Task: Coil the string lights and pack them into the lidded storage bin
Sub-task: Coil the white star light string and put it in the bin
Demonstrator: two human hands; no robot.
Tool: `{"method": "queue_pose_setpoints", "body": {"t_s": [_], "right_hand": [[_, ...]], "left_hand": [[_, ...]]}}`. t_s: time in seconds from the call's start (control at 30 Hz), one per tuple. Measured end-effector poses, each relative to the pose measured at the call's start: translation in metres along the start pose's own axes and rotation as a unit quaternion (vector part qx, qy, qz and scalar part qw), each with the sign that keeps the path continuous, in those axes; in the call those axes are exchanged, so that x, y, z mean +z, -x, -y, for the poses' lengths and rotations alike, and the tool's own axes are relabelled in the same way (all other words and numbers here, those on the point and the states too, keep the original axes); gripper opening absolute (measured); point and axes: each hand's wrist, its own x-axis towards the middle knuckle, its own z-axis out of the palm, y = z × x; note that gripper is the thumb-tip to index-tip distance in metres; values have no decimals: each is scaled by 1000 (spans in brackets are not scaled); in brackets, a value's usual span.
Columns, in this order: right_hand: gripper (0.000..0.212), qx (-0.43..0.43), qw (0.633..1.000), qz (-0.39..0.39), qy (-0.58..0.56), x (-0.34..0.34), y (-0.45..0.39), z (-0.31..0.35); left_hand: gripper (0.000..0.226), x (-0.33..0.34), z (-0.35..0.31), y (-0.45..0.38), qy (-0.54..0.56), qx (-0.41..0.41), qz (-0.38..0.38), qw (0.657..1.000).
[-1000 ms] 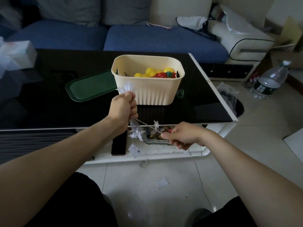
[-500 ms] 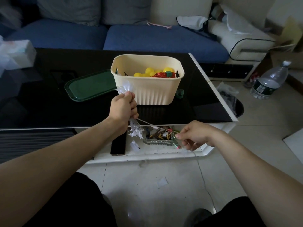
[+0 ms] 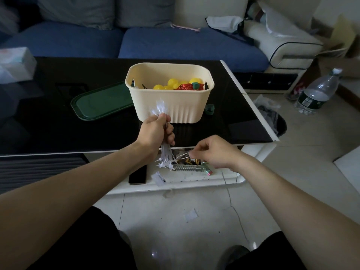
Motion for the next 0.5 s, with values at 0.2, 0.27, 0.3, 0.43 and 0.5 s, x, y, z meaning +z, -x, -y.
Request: {"method": "queue_pose_setpoints", "body": {"t_s": [0.2, 0.27, 0.3, 0.43, 0.5], "right_hand": [[17, -6, 1000, 3, 19, 14, -2, 13], [21, -2, 1000, 14, 16, 17, -1, 18], [26, 1, 1000, 17, 14, 18, -1, 20], [30, -10, 999, 5, 33, 20, 3, 24], [24, -9, 1000, -16, 20, 19, 4, 23]], "left_hand": [[27, 7, 5, 1, -11, -37, 5, 999], [27, 8, 6, 1, -12, -45, 13, 999], [26, 9, 7, 1, -15, -52, 18, 998], [25, 10, 10, 2, -26, -75, 43, 996], [26, 10, 11, 2, -44, -77, 55, 995]]}}
